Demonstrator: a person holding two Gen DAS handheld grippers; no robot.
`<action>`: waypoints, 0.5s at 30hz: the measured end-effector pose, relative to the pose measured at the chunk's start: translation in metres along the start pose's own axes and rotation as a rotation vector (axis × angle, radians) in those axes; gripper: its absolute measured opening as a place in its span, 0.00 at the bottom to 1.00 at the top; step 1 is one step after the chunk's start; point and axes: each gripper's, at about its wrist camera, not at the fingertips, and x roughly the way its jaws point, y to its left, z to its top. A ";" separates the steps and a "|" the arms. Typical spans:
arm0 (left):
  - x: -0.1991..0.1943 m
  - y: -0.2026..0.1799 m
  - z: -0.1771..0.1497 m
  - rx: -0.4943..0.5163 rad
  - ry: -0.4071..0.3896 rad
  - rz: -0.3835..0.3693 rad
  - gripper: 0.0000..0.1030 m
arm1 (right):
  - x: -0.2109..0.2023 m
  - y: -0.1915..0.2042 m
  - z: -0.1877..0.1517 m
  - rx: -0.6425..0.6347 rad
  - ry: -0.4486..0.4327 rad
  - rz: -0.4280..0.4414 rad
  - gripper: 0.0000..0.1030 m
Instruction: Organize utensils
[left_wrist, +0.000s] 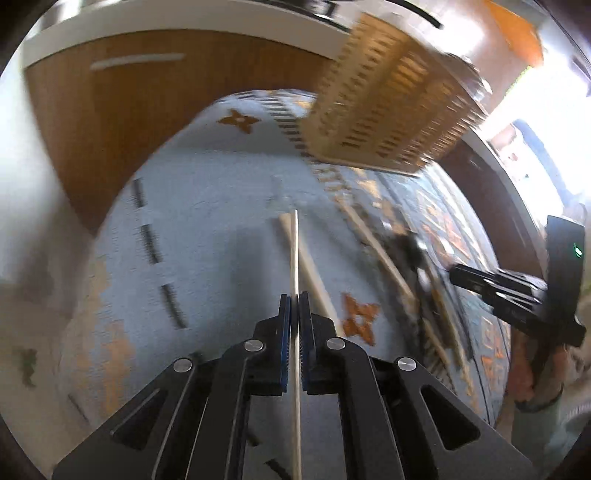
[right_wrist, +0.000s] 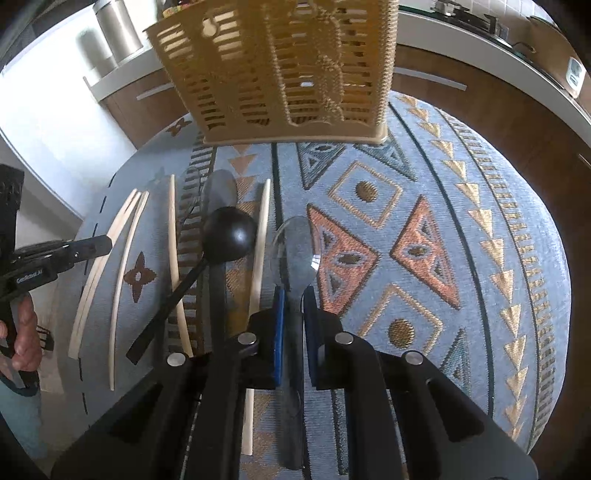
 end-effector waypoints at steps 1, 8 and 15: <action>0.000 0.002 0.000 -0.005 -0.001 0.013 0.03 | -0.001 -0.001 0.001 0.004 0.000 0.001 0.08; -0.006 -0.005 0.005 0.058 -0.011 0.117 0.21 | -0.006 -0.018 0.000 0.037 0.025 -0.014 0.07; 0.006 -0.026 0.014 0.209 0.057 0.260 0.40 | -0.010 -0.037 -0.001 0.125 0.057 0.082 0.08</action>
